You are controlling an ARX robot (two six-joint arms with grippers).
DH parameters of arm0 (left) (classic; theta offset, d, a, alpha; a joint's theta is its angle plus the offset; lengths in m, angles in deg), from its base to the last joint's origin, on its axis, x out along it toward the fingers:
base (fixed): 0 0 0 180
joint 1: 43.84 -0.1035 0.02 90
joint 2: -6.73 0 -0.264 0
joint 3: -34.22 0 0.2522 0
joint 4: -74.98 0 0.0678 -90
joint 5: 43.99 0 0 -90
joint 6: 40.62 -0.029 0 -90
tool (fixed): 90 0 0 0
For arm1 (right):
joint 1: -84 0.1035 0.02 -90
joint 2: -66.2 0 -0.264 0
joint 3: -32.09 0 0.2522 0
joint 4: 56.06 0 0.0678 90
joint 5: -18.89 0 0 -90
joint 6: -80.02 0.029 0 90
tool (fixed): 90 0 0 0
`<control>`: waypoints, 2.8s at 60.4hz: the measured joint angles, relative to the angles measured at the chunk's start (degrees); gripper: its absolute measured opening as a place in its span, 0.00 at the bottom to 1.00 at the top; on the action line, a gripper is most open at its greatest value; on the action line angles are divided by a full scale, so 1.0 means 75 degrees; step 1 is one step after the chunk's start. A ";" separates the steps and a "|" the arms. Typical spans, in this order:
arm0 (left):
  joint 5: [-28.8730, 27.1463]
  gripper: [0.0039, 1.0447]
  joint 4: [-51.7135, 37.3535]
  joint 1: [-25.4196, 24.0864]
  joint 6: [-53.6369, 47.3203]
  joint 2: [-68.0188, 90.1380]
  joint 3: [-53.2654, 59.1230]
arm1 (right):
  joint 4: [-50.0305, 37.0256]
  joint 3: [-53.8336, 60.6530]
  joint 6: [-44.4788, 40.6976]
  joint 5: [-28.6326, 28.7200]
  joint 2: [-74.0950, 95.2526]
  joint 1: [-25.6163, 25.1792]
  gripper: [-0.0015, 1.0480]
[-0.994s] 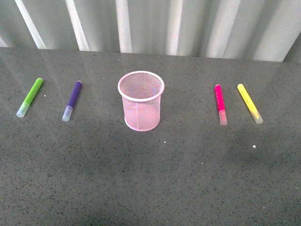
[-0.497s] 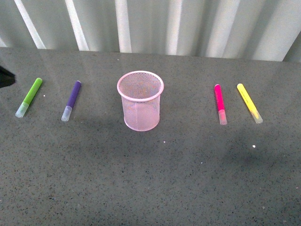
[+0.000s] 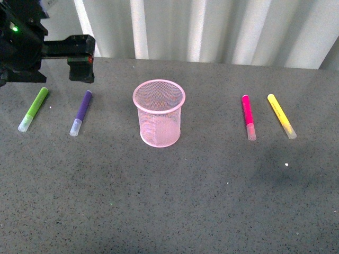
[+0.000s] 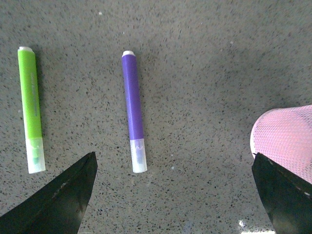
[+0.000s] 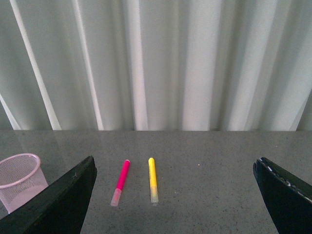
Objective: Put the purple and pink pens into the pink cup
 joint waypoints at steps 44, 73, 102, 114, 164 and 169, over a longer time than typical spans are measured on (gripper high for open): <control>-0.0356 0.94 0.0294 -0.0003 -0.0629 0.2669 -0.2527 | 0.0000 0.0000 0.0000 0.0000 0.0000 0.0000 0.93; -0.0399 0.94 0.0242 -0.0184 -0.1014 0.3343 -0.2920 | 0.0000 0.0000 0.0000 0.0000 0.0000 0.0000 0.93; -0.0522 0.94 0.0312 -0.0157 -0.0871 0.3724 -0.3238 | 0.0000 0.0000 0.0003 0.0000 0.0000 0.0000 0.93; -0.0586 0.90 0.0420 -0.0114 -0.0839 0.3803 -0.3322 | 0.0000 0.0000 0.0003 0.0000 0.0000 0.0000 0.93; -0.0944 0.12 -0.1501 -0.0166 -0.0023 0.3075 -0.1923 | 0.0000 0.0000 0.0000 0.0000 0.0000 0.0000 0.93; -0.0962 0.12 -0.2690 -0.0163 0.0128 0.2337 -0.1276 | 0.0000 0.0000 0.0003 0.0000 0.0000 0.0000 0.93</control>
